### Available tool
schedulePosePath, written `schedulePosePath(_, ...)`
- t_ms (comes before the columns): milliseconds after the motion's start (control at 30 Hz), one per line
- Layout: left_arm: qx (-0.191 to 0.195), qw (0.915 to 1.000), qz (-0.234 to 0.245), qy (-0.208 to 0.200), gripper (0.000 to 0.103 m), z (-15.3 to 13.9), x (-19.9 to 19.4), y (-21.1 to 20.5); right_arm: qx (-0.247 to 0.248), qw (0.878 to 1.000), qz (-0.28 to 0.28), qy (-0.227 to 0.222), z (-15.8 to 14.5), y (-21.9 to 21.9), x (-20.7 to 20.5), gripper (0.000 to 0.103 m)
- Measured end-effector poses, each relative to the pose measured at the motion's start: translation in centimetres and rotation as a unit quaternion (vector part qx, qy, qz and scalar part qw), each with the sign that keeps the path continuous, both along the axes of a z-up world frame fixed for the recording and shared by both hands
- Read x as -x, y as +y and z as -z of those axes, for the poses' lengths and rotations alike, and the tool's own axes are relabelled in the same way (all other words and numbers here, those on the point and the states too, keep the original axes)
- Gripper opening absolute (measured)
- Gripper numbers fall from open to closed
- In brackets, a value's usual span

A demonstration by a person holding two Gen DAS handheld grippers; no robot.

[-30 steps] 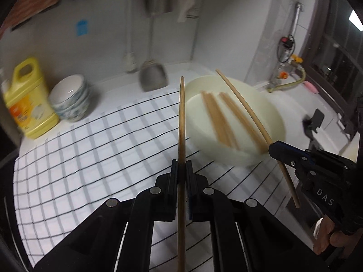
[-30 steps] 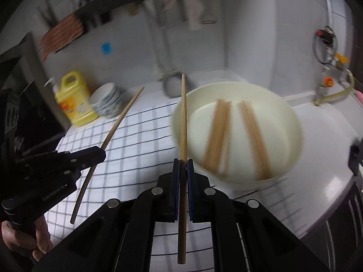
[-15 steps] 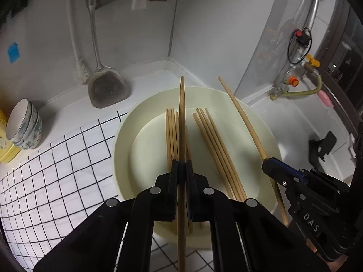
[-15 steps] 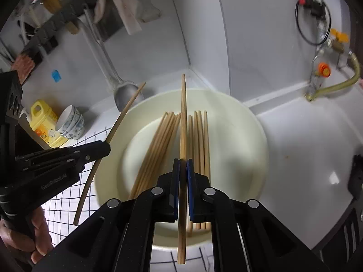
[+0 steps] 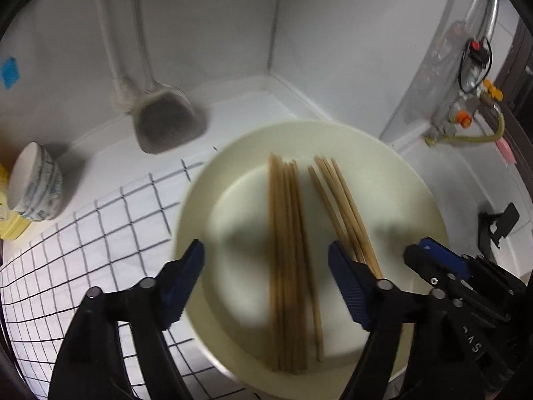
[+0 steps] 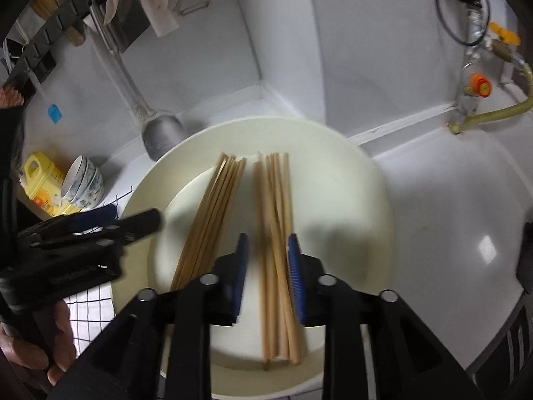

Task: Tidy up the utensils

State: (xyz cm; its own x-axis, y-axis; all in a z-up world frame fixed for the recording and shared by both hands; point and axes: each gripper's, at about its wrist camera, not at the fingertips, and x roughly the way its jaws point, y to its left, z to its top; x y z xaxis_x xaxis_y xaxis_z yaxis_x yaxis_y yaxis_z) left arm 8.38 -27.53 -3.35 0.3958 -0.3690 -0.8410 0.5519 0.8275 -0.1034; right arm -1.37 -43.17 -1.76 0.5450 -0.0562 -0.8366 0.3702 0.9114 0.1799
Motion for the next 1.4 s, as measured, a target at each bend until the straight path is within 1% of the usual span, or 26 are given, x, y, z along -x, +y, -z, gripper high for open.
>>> schedulePosePath(67, -0.007, 0.9999, -0.009, -0.001, 0.085, -0.6, 0.0, 0.8, 0.002, 1.000, 0.007, 0.002, -0.4, -0.1, 0.5, 0.028)
schedulePosePath(133, -0.010, 0.9998, -0.019, 0.001, 0.091, -1.1, 0.1, 1.6, 0.001, 1.000, 0.015, 0.004, -0.6, -0.1, 1.0, 0.039)
schedulePosePath(300, -0.013, 0.9995, -0.030, -0.001, 0.095, -2.5, 0.8, 3.0, 0.001, 1.000, 0.028, 0.000, -1.8, 0.5, 2.3, 0.049)
schedulePosePath(533, -0.019, 0.9994, -0.027, -0.012, 0.095, -3.8, 2.5, 3.9, 0.012, 0.999, 0.044, 0.003, -3.5, 1.7, 3.7, 0.058)
schedulePosePath(767, -0.016, 0.9991, -0.033, -0.022, 0.096, -5.0, 3.4, 4.8, 0.025, 0.998, 0.050, 0.009, -4.5, 2.8, 4.8, 0.059)
schedulePosePath(800, -0.013, 0.9990, -0.034, -0.025, 0.096, -5.2, 3.5, 5.0, 0.027, 0.998, 0.050, 0.009, -4.6, 3.0, 4.9, 0.060)
schedulePosePath(1200, -0.012, 0.9989, -0.034, -0.031, 0.097, -5.9, 4.3, 5.6, 0.033, 0.998, 0.054, 0.009, -5.5, 4.1, 5.4, 0.063)
schedulePosePath(1400, -0.024, 0.9984, -0.039, -0.033, 0.097, -6.1, 4.4, 5.7, 0.035, 0.998, 0.056, 0.013, -5.7, 4.4, 5.5, 0.064)
